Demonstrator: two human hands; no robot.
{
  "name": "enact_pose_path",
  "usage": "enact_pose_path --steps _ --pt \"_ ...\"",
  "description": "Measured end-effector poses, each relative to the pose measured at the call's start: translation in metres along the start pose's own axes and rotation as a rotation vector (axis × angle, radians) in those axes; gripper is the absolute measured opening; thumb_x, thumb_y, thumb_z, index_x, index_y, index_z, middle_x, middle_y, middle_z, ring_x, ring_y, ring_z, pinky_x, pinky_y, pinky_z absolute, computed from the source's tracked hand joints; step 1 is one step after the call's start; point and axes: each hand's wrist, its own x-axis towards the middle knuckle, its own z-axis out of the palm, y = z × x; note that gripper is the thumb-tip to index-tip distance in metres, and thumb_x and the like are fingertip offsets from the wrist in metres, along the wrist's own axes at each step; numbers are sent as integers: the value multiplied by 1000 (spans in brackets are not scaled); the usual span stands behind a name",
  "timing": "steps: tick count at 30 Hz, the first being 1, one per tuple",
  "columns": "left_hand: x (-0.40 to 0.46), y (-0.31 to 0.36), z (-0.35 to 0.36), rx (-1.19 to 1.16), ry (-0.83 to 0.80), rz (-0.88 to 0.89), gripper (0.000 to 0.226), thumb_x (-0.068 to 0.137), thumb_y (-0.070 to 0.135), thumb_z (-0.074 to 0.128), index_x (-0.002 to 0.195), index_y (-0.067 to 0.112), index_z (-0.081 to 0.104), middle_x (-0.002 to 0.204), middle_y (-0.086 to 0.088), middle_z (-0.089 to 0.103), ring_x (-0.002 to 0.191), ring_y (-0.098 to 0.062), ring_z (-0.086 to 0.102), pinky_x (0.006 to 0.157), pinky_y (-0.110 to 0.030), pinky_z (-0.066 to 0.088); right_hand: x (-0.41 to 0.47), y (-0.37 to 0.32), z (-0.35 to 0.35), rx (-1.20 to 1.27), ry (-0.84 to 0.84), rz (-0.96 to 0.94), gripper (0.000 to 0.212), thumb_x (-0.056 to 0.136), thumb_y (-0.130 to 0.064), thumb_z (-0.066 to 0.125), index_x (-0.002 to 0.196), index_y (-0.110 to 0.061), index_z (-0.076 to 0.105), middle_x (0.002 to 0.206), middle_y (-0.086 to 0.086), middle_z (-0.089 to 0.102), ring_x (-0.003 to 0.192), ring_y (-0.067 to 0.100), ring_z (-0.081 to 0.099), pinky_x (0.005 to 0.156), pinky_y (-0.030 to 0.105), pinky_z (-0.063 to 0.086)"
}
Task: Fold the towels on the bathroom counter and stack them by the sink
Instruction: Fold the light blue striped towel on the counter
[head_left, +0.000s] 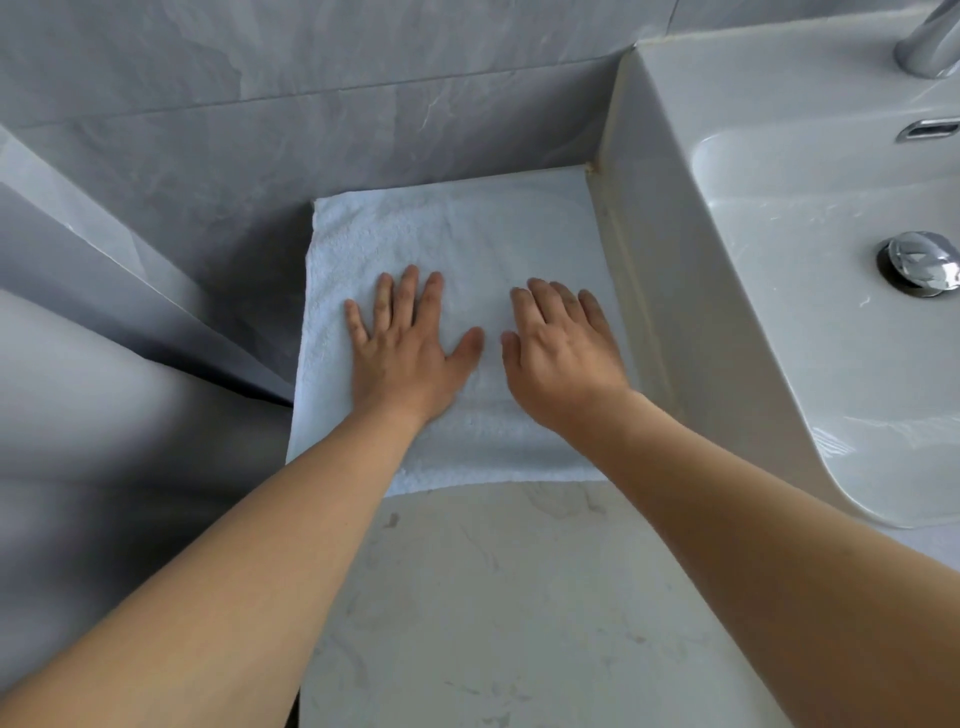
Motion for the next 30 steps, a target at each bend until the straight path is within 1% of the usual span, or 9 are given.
enact_pose_path --steps 2,4,8,11,16,19,23,26,30 --pt "0 -1 2 -1 16 -4 82 88 74 11 157 31 2 166 6 -6 152 -19 -13 120 -55 -10 2 13 20 17 -68 22 60 102 -40 22 155 -14 12 163 7 7 150 24 4 121 43 -1" --pt "-1 0 1 -8 28 6 77 91 68 13 157 30 5 166 5 -3 152 -20 -10 120 -54 -9 -3 31 34 -18 -45 5 62 101 -45 18 156 -20 5 164 3 -2 150 21 -4 121 42 -6" --pt "-2 2 -6 -16 27 6 65 100 52 18 158 24 8 167 0 0 153 -22 -6 121 -52 -7 -4 38 36 -38 -3 -30 63 98 -46 12 156 -23 4 164 3 -1 150 22 -5 121 42 -6" --pt "-18 11 -10 -34 47 -50 63 102 44 17 158 17 10 167 -3 2 153 -23 -5 122 -51 -6 -5 36 36 -31 9 -24 61 100 -44 15 156 -23 5 164 3 -1 150 22 -5 121 41 -8" --pt "-75 38 -9 -47 70 16 72 96 48 8 157 11 15 166 -6 8 153 -25 1 123 -51 -2 -5 36 33 -28 13 -34 60 101 -42 18 156 -22 7 164 4 1 150 23 -3 121 42 -5" --pt "-92 32 -2 11 3 -24 75 94 51 3 159 13 8 167 -5 1 153 -24 -4 122 -51 -3 -4 36 30 -31 0 -34 60 101 -42 20 156 -22 7 164 4 0 150 22 -4 121 42 -5" --pt "-92 31 1 11 4 -65 75 94 53 4 158 14 6 167 -5 1 153 -24 -6 122 -52 -4 -9 32 27 -13 4 -14 59 102 -39 20 156 -18 10 164 5 2 150 22 -2 120 43 -7" --pt "-89 32 3 16 -3 -69 73 96 51 9 158 14 5 167 -5 1 153 -24 -5 122 -53 -4 -29 19 32 4 42 -6 62 100 -40 15 155 -13 16 163 7 7 150 23 2 120 43 -9" --pt "-90 29 2 4 -1 -65 70 98 49 11 159 15 3 167 -4 -1 153 -23 -6 121 -53 -3 -52 19 39 -33 -21 -23 70 93 -46 1 156 -15 3 164 3 -2 150 19 -5 120 40 -10"
